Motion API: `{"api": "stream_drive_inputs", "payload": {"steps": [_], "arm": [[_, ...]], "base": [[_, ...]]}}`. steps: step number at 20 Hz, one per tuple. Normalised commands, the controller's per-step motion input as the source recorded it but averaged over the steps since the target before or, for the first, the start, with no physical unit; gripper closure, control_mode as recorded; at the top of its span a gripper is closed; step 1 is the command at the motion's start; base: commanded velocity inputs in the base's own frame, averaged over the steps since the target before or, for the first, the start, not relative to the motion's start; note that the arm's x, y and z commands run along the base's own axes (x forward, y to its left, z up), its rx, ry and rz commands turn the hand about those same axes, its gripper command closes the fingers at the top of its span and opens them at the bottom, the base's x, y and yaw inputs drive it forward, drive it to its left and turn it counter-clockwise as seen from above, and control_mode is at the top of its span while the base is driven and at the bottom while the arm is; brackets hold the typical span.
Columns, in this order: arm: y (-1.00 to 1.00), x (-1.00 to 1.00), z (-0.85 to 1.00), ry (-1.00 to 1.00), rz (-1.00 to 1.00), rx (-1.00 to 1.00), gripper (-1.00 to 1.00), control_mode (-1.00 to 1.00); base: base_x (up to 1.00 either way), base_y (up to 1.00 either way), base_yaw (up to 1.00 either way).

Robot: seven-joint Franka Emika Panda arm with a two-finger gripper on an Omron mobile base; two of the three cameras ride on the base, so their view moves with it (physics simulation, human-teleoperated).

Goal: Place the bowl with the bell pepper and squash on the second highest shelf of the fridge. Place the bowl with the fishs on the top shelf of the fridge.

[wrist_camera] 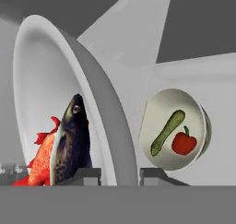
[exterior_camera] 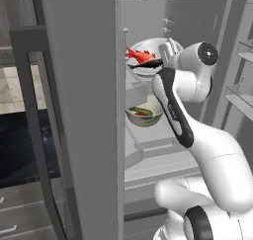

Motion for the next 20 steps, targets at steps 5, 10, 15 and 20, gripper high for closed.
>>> {"api": "stream_drive_inputs", "payload": {"steps": [5, 10, 15, 20], "arm": [[0.0, 1.0, -0.14, 0.05, 0.0, 0.05, 1.0, -1.0], [0.11, 0.85, -0.19, 0.09, 0.0, 0.13, 1.0, -1.0], [0.36, 0.67, -0.21, 0.1, 0.0, 0.04, 1.0, -1.0], [0.3, 0.52, -0.02, 0.11, -0.01, -0.04, -1.0, -1.0]], "base": [[0.0, 0.0, 0.0], [0.0, 0.0, 0.0], [0.0, 0.0, 0.0], [0.0, 0.0, 0.0]]}}
